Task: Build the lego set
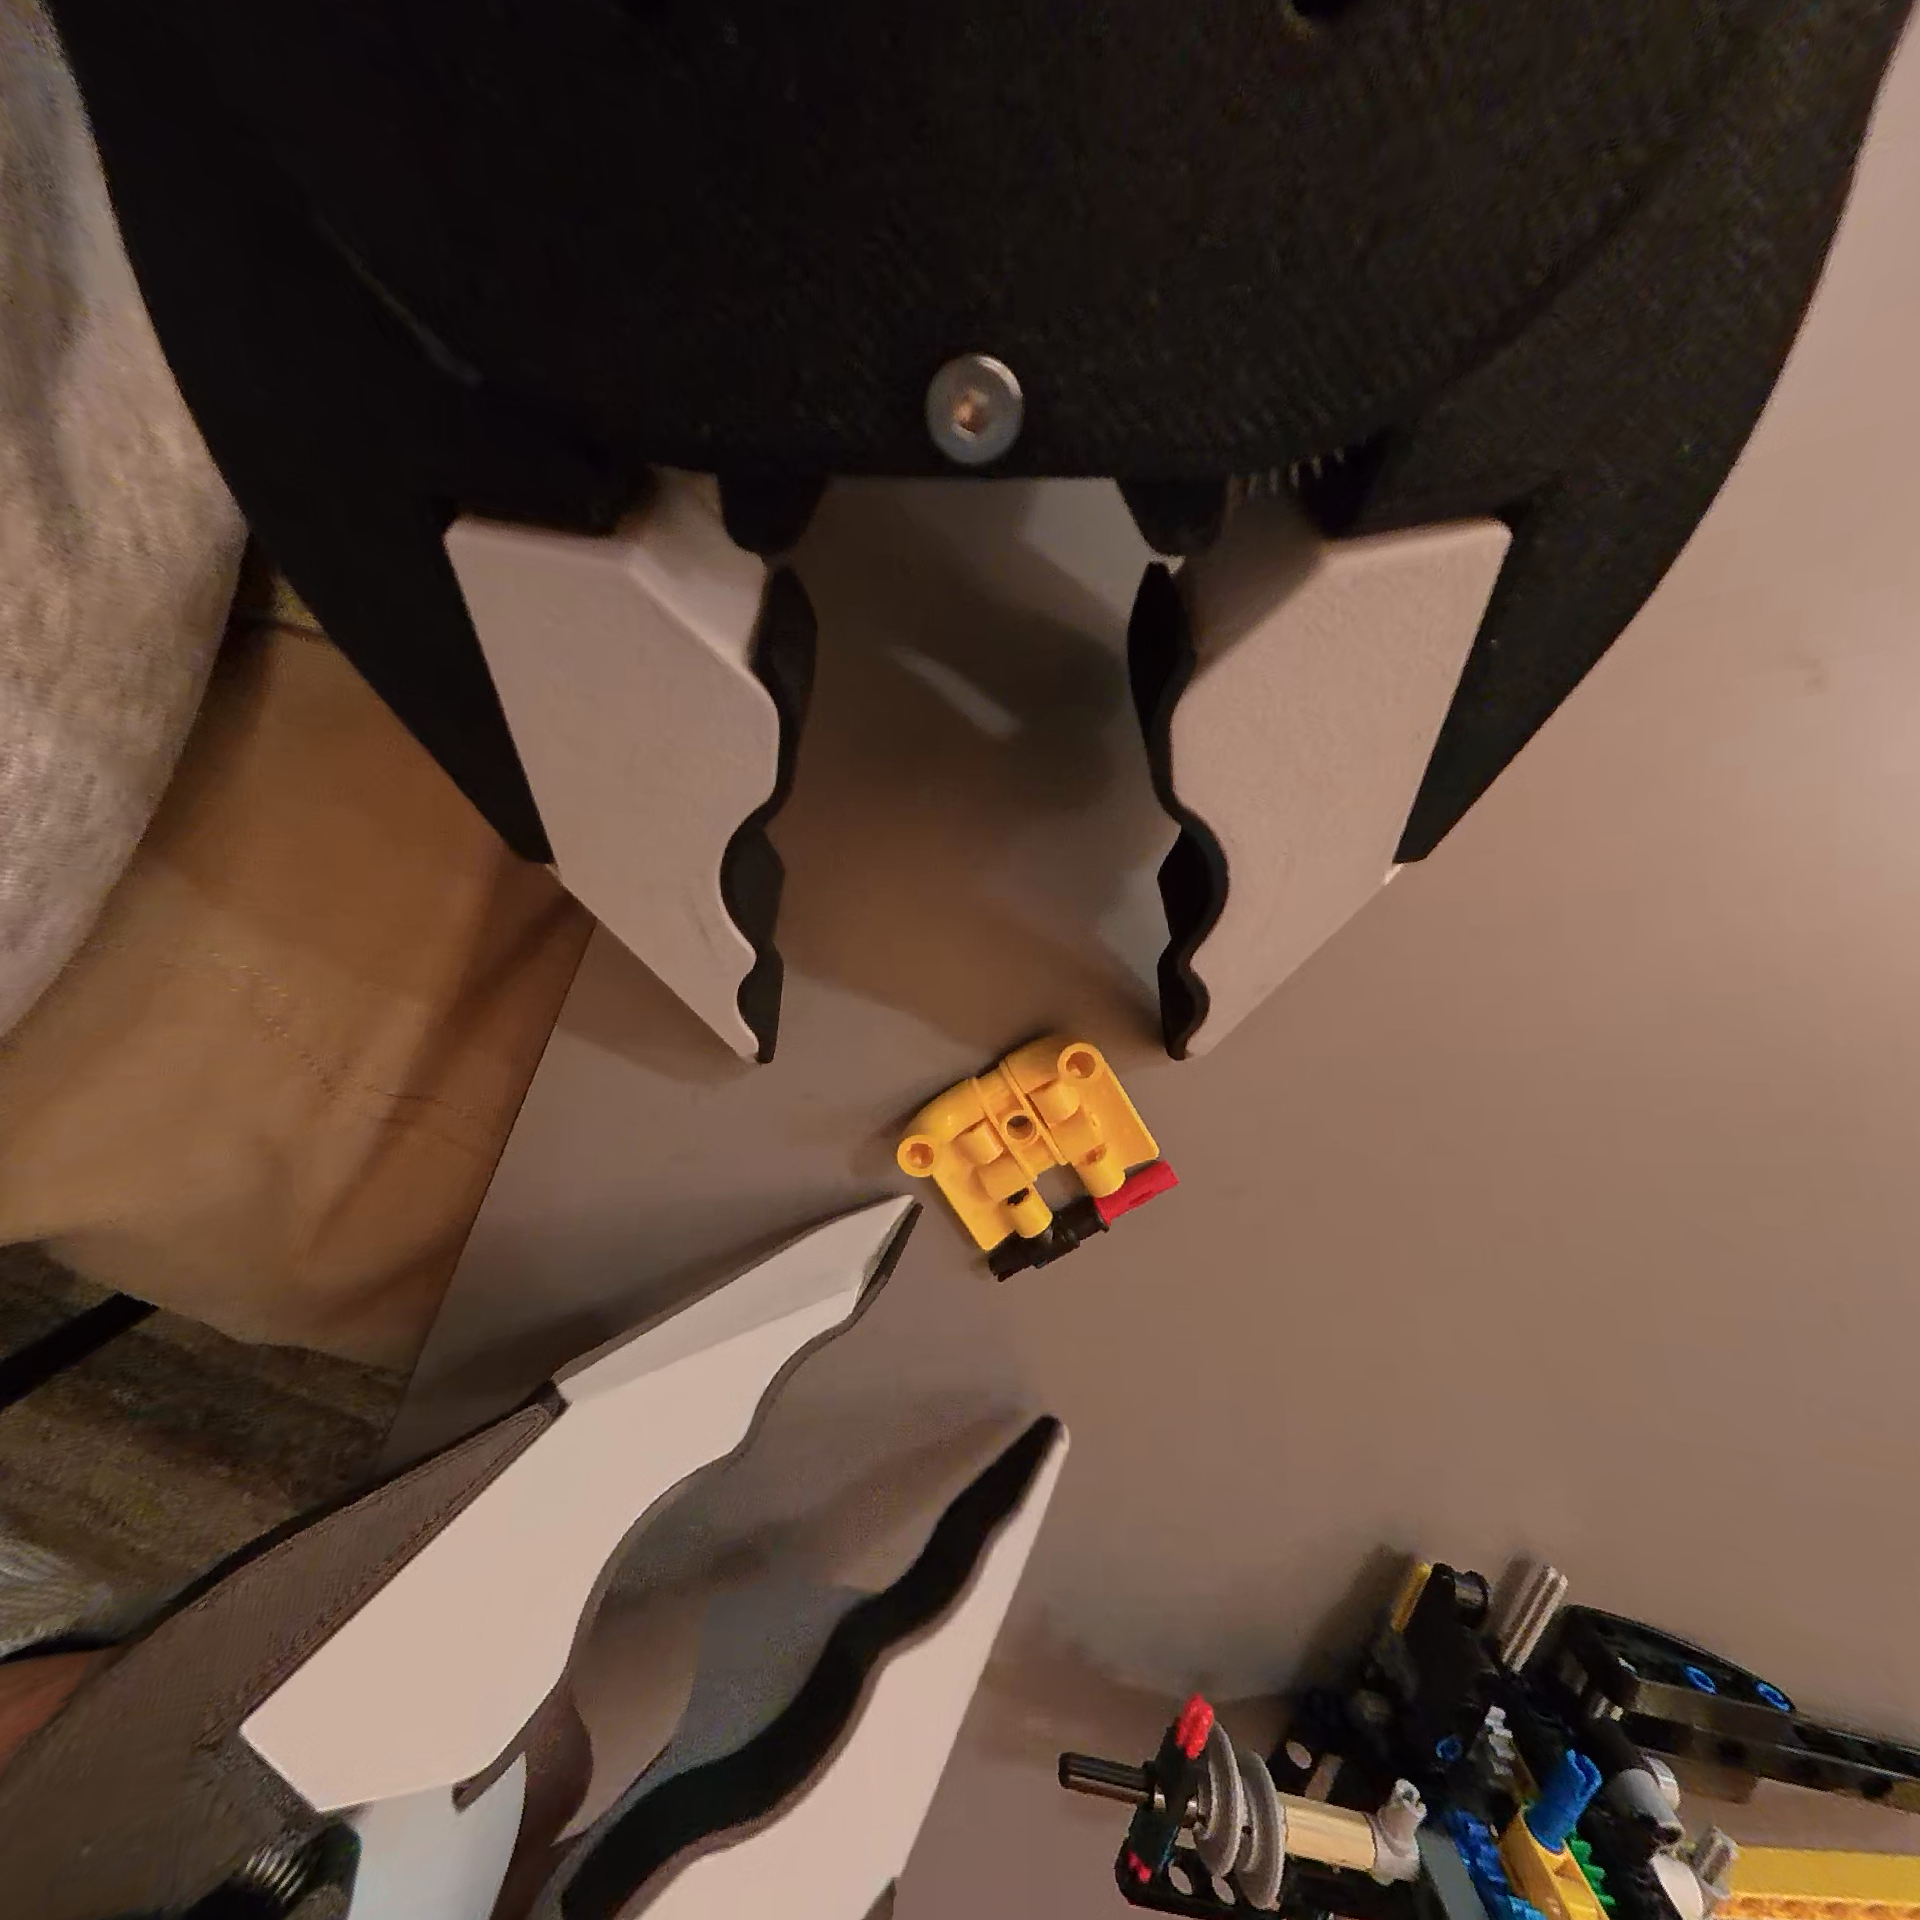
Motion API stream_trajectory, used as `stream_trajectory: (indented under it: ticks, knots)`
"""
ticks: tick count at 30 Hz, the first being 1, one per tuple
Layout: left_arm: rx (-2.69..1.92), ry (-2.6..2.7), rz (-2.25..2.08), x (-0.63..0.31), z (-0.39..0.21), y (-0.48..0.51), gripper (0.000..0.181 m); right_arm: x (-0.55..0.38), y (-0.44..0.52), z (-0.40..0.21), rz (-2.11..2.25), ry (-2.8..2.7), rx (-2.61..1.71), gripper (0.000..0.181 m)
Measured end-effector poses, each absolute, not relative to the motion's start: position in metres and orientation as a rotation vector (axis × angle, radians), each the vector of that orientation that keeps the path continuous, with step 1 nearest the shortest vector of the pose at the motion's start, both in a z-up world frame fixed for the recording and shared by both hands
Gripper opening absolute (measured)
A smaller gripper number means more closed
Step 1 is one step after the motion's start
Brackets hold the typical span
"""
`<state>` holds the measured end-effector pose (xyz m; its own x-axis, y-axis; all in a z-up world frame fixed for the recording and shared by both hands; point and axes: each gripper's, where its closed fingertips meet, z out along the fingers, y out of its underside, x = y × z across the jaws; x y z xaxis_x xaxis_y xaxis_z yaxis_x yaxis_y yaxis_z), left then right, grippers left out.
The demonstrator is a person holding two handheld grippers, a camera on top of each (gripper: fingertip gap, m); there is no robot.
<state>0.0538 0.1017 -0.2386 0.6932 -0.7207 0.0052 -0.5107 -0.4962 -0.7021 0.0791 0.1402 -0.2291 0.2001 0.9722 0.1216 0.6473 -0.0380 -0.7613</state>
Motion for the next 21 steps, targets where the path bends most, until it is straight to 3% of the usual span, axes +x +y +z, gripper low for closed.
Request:
stream_trajectory:
  ticks: [21]
  knots:
    - [-2.208, 0.937, -0.39, 0.0536, -0.2387, 0.1017, 0.074, 0.0799, 0.1417, -0.2304, 0.582, -1.511, -1.788, 0.047]
